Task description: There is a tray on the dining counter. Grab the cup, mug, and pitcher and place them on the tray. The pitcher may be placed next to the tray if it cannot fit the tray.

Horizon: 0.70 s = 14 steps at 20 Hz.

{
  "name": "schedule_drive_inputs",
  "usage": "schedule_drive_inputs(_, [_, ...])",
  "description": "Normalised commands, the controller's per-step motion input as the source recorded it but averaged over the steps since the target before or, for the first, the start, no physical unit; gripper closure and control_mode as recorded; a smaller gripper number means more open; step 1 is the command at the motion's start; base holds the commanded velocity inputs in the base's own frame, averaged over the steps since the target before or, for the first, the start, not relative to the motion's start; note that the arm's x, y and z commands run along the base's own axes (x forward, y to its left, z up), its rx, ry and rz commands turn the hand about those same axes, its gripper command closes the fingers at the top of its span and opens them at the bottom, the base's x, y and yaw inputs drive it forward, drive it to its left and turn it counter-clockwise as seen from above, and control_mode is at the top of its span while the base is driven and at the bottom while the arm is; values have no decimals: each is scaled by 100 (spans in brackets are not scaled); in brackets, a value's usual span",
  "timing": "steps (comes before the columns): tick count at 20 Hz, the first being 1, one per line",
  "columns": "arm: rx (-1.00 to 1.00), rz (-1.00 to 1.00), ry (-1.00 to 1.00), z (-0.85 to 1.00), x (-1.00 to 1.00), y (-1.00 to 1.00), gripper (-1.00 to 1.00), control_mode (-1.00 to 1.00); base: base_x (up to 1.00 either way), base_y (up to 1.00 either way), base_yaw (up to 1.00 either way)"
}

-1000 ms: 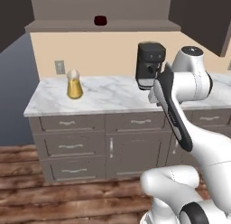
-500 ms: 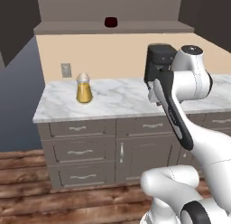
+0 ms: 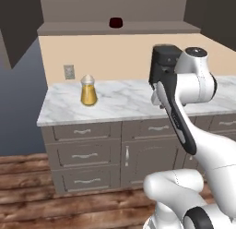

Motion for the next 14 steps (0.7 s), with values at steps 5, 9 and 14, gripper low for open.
schedule_drive_inputs(5, [0,0,0,0,0,0,-100,100,13,0,-3])
schedule_drive_inputs(9, [0,0,0,0,0,0,-100,100,36,22,-13])
schedule_drive_inputs(14, [0,0,0,0,0,0,-100,100,53,18,-15])
